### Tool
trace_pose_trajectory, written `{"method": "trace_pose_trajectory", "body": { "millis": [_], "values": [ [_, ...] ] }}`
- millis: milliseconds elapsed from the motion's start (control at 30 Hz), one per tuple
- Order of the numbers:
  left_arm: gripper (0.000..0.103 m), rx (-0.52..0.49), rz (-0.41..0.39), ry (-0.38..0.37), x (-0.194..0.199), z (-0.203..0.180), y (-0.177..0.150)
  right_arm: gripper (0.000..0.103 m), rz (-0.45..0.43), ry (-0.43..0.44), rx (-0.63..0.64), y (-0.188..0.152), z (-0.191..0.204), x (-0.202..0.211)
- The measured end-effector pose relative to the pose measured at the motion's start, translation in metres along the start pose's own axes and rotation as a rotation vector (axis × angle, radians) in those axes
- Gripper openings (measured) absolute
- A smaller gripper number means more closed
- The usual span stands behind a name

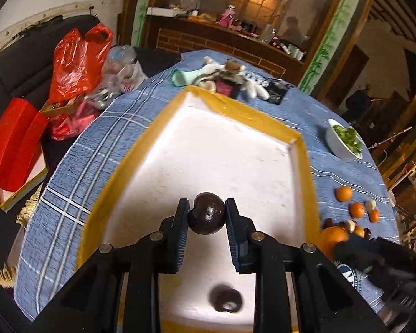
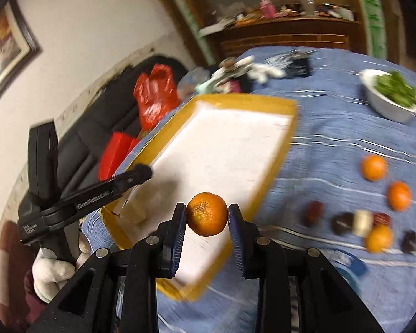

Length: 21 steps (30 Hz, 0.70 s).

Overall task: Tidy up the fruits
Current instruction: 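Move both held fruits over the white tray and release them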

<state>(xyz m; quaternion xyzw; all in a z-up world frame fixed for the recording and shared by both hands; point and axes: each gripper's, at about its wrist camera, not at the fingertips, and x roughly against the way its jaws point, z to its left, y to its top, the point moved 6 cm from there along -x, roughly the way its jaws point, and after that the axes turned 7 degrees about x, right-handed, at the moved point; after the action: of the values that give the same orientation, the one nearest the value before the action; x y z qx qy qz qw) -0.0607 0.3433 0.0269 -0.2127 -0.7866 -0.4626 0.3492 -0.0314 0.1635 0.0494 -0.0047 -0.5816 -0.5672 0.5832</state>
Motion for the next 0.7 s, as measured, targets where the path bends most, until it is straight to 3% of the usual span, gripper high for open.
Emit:
{"method": "trace_pose_trajectory", "body": {
  "millis": [133, 200, 300, 367, 533, 700],
  "values": [
    [0.029, 0.054, 0.010, -0.018, -0.001, 0.016, -0.001, 0.036, 0.052, -0.022, 0.047, 0.004, 0.022, -0.040],
    [0.051, 0.079, 0.013, -0.038, 0.002, 0.020, -0.004, 0.038, 0.081, -0.021, 0.039, 0.001, 0.025, -0.057],
    [0.060, 0.108, -0.011, -0.058, 0.014, 0.023, -0.006, 0.050, 0.094, -0.008, 0.010, -0.003, 0.026, -0.067],
    [0.065, 0.130, -0.027, -0.069, 0.025, 0.023, -0.006, 0.056, 0.079, -0.003, 0.010, -0.004, 0.027, -0.061],
    [0.073, 0.150, -0.059, -0.131, 0.051, 0.005, -0.014, 0.057, -0.010, -0.019, -0.003, -0.010, 0.021, -0.016],
    [0.083, 0.054, -0.037, -0.174, 0.062, -0.047, -0.037, 0.068, -0.102, -0.078, -0.057, -0.042, -0.017, 0.047]
  ]
}}
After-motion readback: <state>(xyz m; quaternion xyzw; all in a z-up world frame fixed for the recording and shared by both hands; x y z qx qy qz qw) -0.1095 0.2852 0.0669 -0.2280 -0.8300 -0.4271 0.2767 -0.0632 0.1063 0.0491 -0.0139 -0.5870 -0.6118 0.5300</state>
